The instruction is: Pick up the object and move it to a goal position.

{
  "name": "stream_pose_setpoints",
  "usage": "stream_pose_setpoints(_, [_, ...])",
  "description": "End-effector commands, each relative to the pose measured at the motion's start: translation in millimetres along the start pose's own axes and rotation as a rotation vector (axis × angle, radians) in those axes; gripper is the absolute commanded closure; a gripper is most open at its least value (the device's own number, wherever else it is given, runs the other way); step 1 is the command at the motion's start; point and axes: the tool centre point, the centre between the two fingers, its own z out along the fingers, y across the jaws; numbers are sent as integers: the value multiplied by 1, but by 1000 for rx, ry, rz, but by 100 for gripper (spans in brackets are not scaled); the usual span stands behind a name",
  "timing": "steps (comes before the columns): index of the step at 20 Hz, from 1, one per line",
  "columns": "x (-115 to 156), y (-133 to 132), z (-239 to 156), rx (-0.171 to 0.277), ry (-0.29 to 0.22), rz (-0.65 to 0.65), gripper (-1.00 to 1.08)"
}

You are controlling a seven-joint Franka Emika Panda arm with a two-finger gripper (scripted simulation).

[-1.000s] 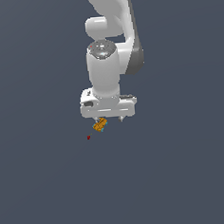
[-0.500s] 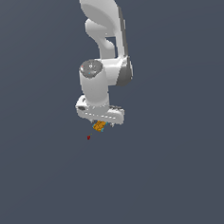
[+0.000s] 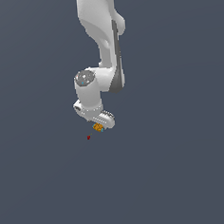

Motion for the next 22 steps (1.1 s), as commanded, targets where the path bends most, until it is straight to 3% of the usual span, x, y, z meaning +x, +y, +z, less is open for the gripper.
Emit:
stream_pose_setpoints(1, [-2, 5, 5, -1, 0, 29, -92])
stream_pose_setpoints(9, [-2, 7, 12, -2, -1, 34, -92])
stream_pose_setpoints(22, [-3, 8, 57, -2, 0, 40, -92])
